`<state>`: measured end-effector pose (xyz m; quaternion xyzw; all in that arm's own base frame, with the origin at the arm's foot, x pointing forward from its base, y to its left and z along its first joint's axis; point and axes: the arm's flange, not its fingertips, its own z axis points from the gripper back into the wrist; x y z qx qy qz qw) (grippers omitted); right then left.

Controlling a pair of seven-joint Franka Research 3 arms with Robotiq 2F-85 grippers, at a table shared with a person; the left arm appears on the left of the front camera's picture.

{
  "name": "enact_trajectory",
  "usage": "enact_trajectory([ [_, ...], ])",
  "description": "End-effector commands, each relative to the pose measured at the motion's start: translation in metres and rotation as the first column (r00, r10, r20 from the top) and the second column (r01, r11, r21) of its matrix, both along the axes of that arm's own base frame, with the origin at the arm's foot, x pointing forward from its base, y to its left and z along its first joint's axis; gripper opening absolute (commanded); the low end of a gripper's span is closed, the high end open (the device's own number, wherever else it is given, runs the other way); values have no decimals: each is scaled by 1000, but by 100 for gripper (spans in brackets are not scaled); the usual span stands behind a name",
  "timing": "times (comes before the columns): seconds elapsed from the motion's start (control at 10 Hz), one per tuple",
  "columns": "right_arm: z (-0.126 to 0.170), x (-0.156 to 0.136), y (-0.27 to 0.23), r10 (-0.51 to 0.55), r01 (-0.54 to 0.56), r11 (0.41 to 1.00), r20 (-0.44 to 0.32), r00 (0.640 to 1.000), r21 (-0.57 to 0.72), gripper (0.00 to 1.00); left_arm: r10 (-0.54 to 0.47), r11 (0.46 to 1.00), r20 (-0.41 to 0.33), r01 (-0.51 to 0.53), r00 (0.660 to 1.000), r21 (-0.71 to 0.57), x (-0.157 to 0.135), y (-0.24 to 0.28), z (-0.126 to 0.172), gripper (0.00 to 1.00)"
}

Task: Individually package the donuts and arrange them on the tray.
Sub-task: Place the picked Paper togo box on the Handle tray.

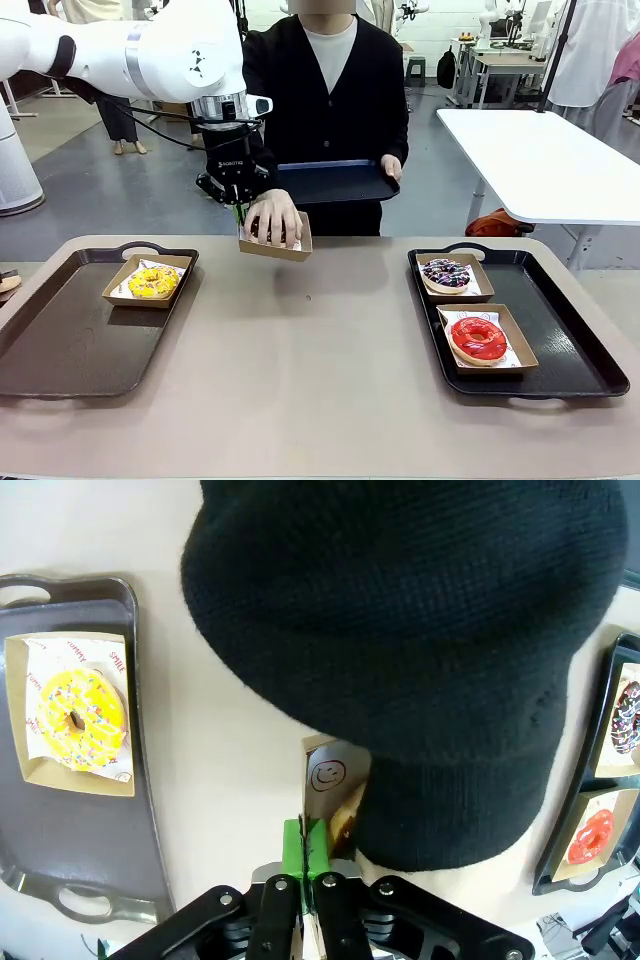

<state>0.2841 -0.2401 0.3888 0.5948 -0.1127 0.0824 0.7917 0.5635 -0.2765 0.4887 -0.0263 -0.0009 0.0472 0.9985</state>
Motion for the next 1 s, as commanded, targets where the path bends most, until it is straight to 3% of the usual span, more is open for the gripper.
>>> enact_trajectory([
  [0.0, -1, -4, 1, 2, -2, 1000, 2, 1000, 5, 100, -4, 1000, -2, 4, 1000, -15, -1, 1, 3, 0],
  [0.9, -1, -4, 1, 2, -2, 1000, 2, 1000, 5, 100, -4, 1000, -2, 4, 1000, -15, -1, 1, 3, 0],
])
